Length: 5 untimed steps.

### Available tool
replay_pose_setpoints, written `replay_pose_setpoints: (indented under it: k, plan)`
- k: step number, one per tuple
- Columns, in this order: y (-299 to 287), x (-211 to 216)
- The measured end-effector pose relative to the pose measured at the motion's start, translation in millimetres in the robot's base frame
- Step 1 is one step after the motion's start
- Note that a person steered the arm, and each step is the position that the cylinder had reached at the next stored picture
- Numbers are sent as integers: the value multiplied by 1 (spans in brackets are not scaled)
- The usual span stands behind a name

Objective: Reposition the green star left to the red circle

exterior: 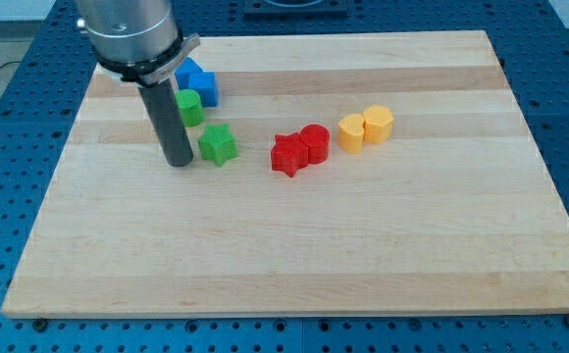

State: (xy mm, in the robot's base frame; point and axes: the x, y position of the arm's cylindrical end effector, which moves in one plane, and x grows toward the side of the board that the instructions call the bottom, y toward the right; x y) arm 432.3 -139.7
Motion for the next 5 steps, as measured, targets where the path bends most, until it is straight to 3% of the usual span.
replay_pose_setpoints:
  k: [3,5]
  plan:
    - [4,-27]
    - [37,-28]
